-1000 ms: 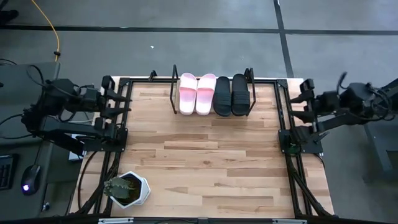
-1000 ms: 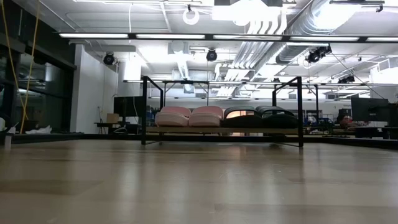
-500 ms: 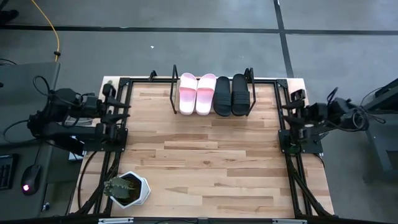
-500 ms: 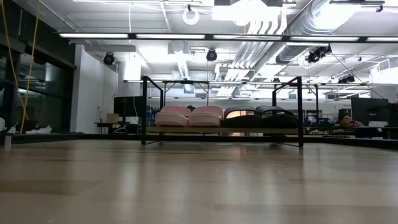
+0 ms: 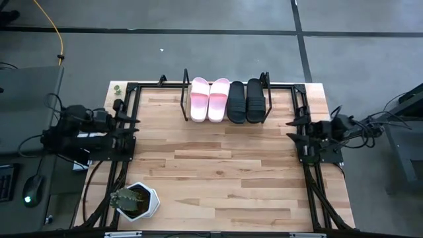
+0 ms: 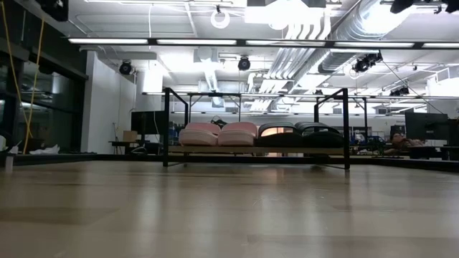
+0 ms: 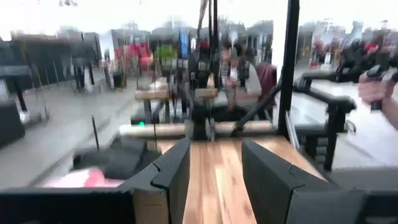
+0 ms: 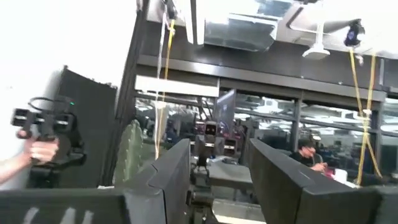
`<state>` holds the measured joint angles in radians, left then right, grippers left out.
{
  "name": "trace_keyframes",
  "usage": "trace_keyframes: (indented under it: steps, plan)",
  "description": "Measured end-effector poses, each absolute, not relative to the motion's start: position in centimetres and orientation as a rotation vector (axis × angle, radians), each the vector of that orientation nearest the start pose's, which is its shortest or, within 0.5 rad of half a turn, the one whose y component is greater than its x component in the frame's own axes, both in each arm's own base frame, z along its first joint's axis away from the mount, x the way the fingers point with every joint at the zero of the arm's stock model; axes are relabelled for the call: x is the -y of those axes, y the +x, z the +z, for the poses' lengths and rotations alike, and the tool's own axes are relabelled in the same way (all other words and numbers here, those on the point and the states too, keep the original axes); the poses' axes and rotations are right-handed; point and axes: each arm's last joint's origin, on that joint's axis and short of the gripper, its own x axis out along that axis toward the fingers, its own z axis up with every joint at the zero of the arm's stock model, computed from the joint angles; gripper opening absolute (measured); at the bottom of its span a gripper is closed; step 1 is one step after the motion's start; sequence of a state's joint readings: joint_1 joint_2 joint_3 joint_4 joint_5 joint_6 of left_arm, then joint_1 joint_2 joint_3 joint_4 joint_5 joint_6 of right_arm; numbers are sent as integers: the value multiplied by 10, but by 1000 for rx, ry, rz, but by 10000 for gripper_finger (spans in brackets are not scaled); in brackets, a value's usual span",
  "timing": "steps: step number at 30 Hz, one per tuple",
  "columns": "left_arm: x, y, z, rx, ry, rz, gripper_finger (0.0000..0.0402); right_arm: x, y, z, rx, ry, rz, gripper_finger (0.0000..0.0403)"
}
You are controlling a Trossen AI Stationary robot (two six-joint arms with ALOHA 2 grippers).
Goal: Pick and place slides into the shelf
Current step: Return to Home Position
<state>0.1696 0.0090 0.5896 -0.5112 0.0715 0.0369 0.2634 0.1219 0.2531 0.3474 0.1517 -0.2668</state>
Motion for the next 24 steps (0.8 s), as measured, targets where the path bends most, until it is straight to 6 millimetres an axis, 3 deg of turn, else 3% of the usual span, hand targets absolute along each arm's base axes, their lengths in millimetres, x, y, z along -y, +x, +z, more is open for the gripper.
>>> trace_keyframes:
  steps: [12,24]
  plan:
    - [-4,43,278,79,33,47,129,-17,83,232,554,-109,2,151]
    - [-5,50,266,43,24,47,129,-17,83,216,535,-108,6,151]
